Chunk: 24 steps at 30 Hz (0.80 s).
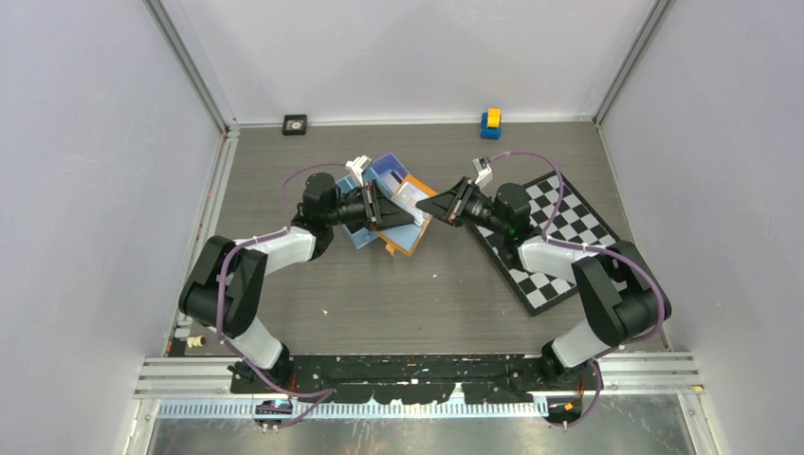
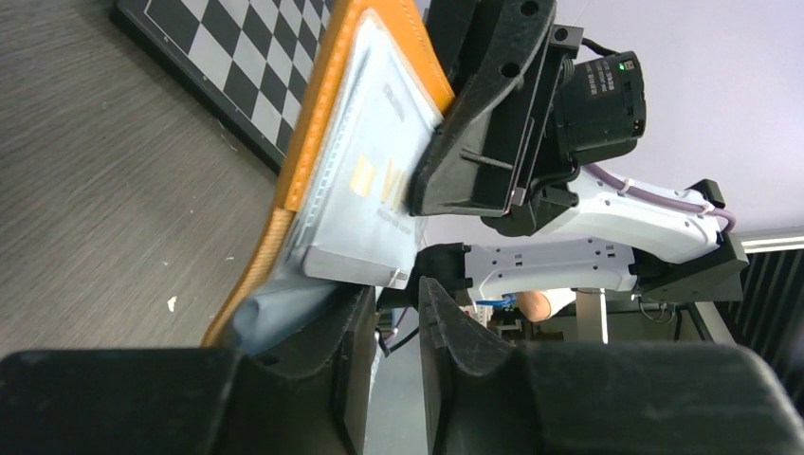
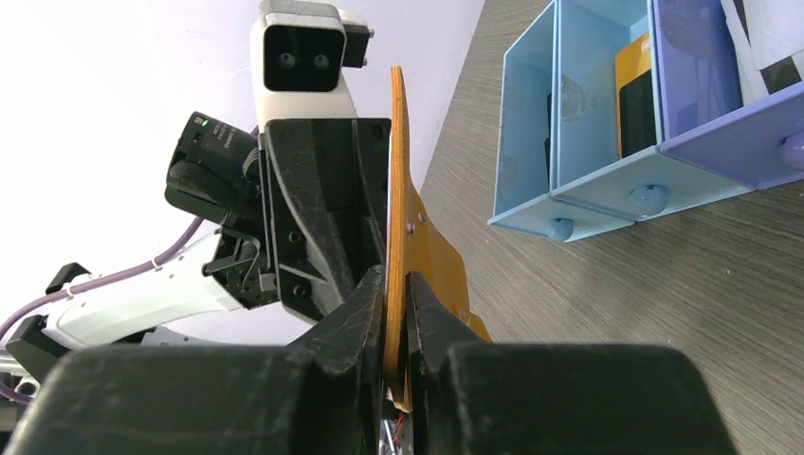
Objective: Take the credit cards out of the card holder
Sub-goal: Remove the credit card from the card holder.
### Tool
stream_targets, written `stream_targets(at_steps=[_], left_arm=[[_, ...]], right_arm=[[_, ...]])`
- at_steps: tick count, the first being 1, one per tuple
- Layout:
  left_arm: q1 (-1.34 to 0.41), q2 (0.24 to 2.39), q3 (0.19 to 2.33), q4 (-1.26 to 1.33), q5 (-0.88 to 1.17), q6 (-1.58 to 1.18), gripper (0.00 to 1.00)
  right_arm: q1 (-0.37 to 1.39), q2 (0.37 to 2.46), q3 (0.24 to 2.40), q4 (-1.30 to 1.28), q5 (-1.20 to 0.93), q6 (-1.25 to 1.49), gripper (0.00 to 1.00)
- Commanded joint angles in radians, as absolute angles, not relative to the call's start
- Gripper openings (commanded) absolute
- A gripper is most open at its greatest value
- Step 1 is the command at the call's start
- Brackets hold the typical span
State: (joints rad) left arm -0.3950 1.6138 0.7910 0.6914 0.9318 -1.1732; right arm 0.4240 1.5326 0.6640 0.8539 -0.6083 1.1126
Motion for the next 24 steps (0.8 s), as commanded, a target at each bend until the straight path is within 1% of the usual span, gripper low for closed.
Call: stream_targets(at_steps=[1,3,7,17,19,22,24], left_arm=[[-0.415,1.576,0.798,0.798,0.93,-1.18,0.27],[-0.404,1.579,0.782,0.854,0.919,-1.211,0.27],[-0.351,1.583,0.724,1.001,0.893,-1.305,0.23],[-0.324,1.6,0.699,1.129,0.891,-1.375,0.16],[-0.319,1.604,0.697,1.132,0.891,-1.382,0.17],[-0.312,1.606,0.691,1.133,0.885,-1.385,0.22],[-0.298,1.6,0.68,1.132,0.872,-1.385,0.23]], right_arm=[[0.456,1.551,0.694,0.95,-0.634,1.149,0.14],[0.465,1.556,0.696,0.956,-0.631,1.151,0.14],[0.469,1.542,0.68,0.969,-0.615,1.147,0.12],[0.511,1.496,0.691,0.848,-0.564,1.033,0.08],[0.52,1.493,0.693,0.836,-0.557,1.015,0.08],[0.531,1.482,0.691,0.82,-0.545,0.993,0.08],[0.537,1.471,0.688,0.809,-0.535,0.978,0.08]])
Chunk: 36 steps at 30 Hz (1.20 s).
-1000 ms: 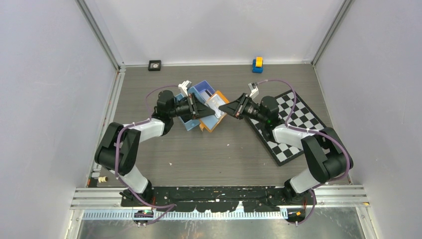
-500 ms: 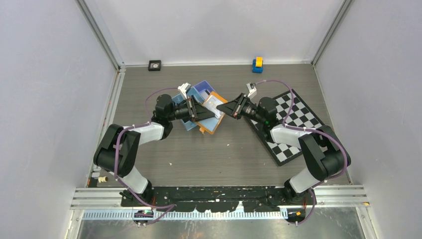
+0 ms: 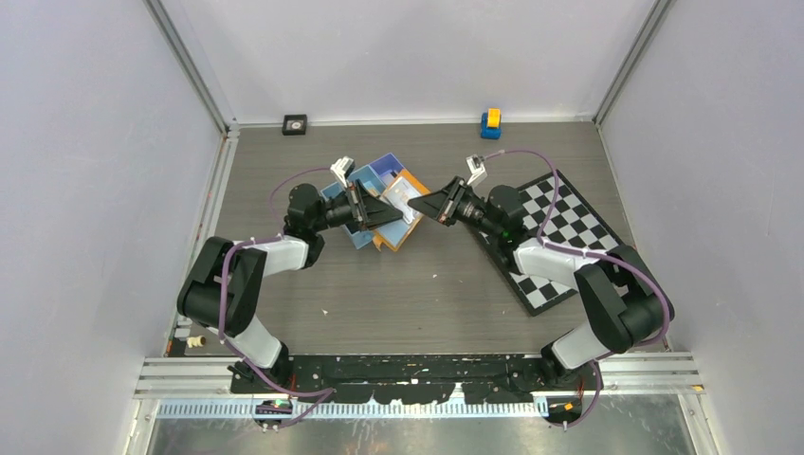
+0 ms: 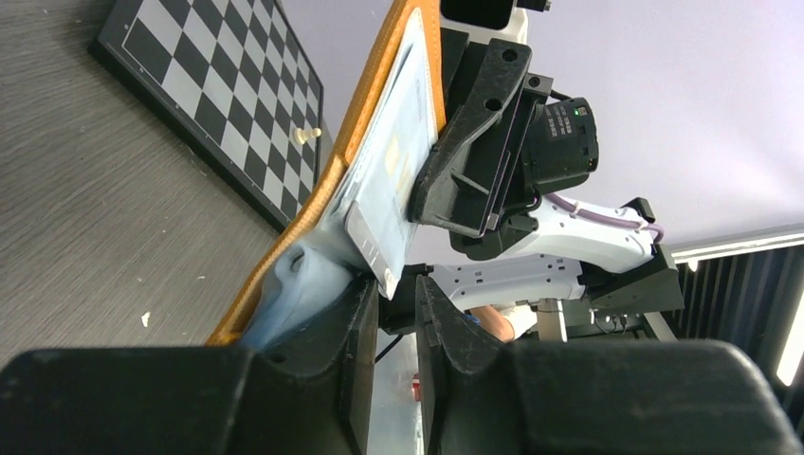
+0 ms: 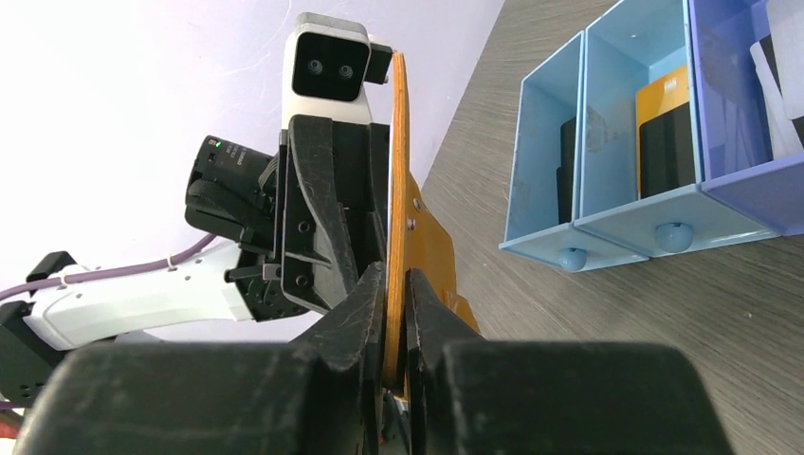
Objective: Take the credit cards out of the card holder
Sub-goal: Remove the credit card from the card holder.
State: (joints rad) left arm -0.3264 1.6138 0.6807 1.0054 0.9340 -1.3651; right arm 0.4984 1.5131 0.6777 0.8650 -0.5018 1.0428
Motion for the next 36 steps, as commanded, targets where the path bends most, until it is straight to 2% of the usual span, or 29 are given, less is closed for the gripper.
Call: stream_targets(at_steps=[1,5,15,20,22,23,25,29,31,33,36], left_arm=[[-0.289,1.596,0.671,1.132,0.861,-1.386,0.22],[-0.261,1.585,0.649,1.132,0.844,-1.382,0.18],[-0.258,1.57,0.651,1.103,0.842,-1.365,0.16],[-0.259,1.57,0.66,1.103,0.859,-1.366,0.11],[-0.261,1.572,0.665,1.103,0.866,-1.368,0.04],[-0.261,1.571,0.665,1.1,0.867,-1.366,0.0],[-0.261,1.563,0.666,1.071,0.863,-1.351,0.0],[-0.261,1.525,0.674,0.951,0.851,-1.271,0.0],[-0.26,1.508,0.676,0.893,0.841,-1.232,0.0],[-0.261,1.495,0.682,0.845,0.836,-1.202,0.0],[-0.261,1.483,0.687,0.799,0.829,-1.174,0.0]], right_arm=[[0.54,1.466,0.687,0.802,-0.531,0.973,0.08],[0.557,1.458,0.696,0.763,-0.515,0.939,0.08],[0.605,1.454,0.719,0.697,-0.481,0.878,0.08],[0.61,1.461,0.73,0.684,-0.485,0.873,0.08],[0.61,1.462,0.732,0.681,-0.486,0.873,0.08],[0.61,1.459,0.731,0.681,-0.486,0.875,0.09],[0.61,1.453,0.729,0.678,-0.485,0.876,0.14],[0.597,1.43,0.722,0.67,-0.476,0.884,0.29],[0.584,1.424,0.713,0.679,-0.474,0.896,0.33],[0.573,1.424,0.707,0.695,-0.483,0.911,0.32],[0.551,1.432,0.695,0.732,-0.5,0.943,0.26]])
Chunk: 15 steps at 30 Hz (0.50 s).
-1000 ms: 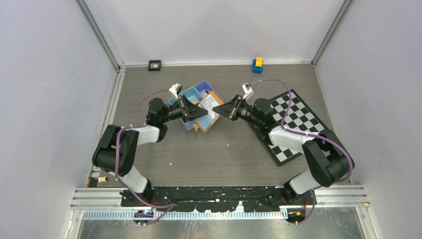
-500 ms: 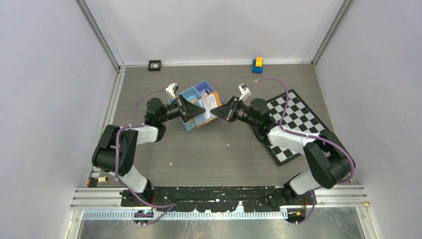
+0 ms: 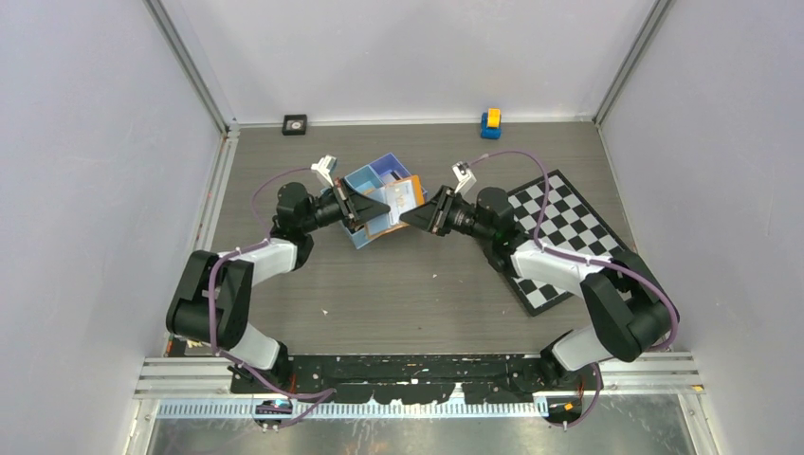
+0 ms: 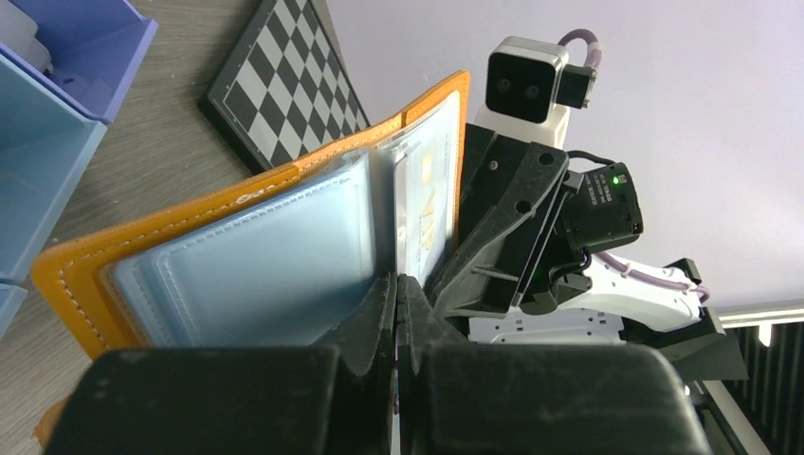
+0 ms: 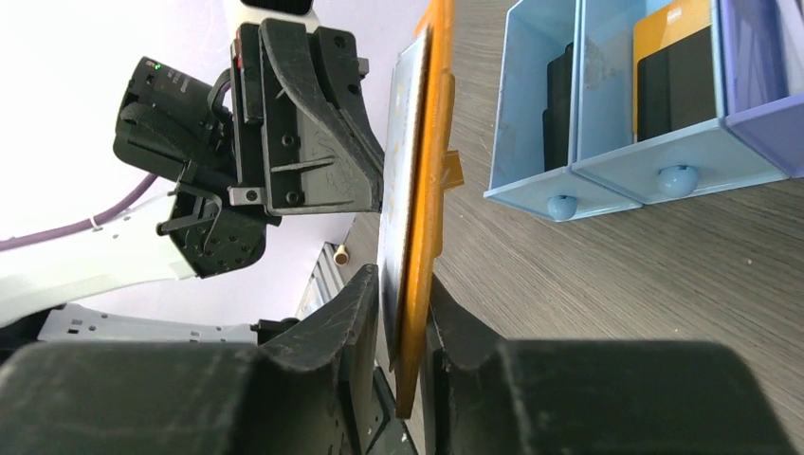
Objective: Take the credit cards out of the card holder
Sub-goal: Remove the credit card from the card holder.
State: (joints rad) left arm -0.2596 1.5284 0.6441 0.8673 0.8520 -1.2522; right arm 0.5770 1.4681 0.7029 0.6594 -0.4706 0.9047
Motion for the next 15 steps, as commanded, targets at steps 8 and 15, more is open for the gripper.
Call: stream_targets(at_steps=[8,15], left_arm=[[-0.261,1.457,0.701,0.702,0.817,-1.116,0.0],[-0.261,1.451,0.707,0.656,0.805,-1.094,0.0]], right_arm=[[0.521,1.428,0.68,0.766,-0.515,0.976,0.09],[0.499,1.418,0.662,0.785,-0.508,0.995,0.0]])
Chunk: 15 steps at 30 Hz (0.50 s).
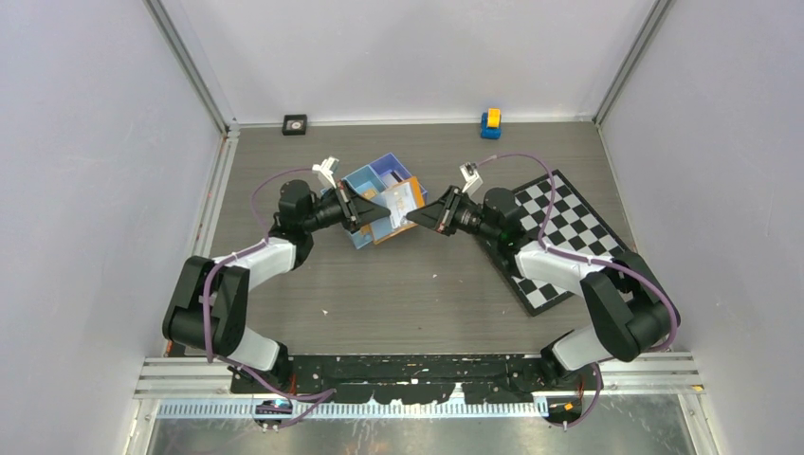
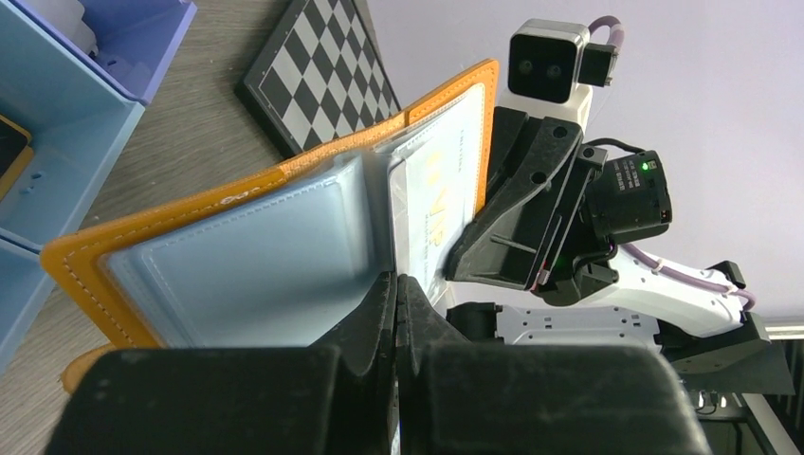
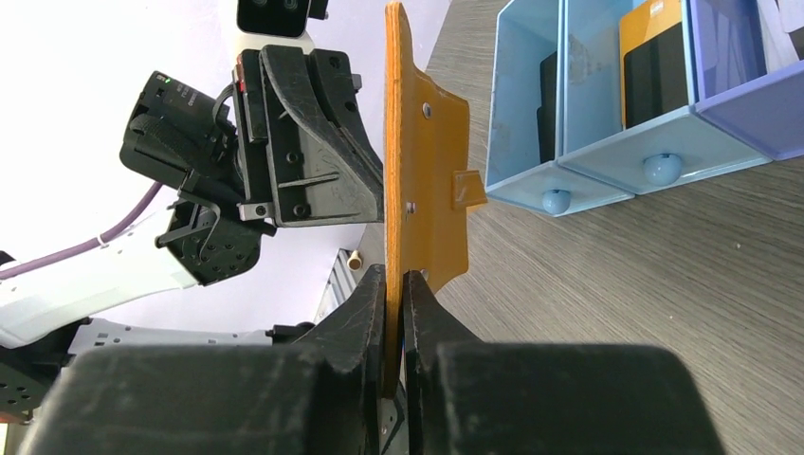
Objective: Take the credit cards out of the card holder
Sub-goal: Remove the credit card from the card holder.
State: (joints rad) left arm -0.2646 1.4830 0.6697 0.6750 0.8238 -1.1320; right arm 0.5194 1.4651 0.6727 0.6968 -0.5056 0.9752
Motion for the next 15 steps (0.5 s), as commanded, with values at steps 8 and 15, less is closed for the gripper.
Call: stream_targets(at_steps=[8,15], left_arm=[[-0.261,1.464,0.71,0.68,0.824,-1.11,0.01],[-0.301,1.499,0.714,0.788,0.866,-1.176,0.28]], right_arm=[[0.477,1.398,0.637,0.813,-0.5,1.013,0.01],[0.477,1.413,0.637,0.849,-0.518,1.033,0.01]])
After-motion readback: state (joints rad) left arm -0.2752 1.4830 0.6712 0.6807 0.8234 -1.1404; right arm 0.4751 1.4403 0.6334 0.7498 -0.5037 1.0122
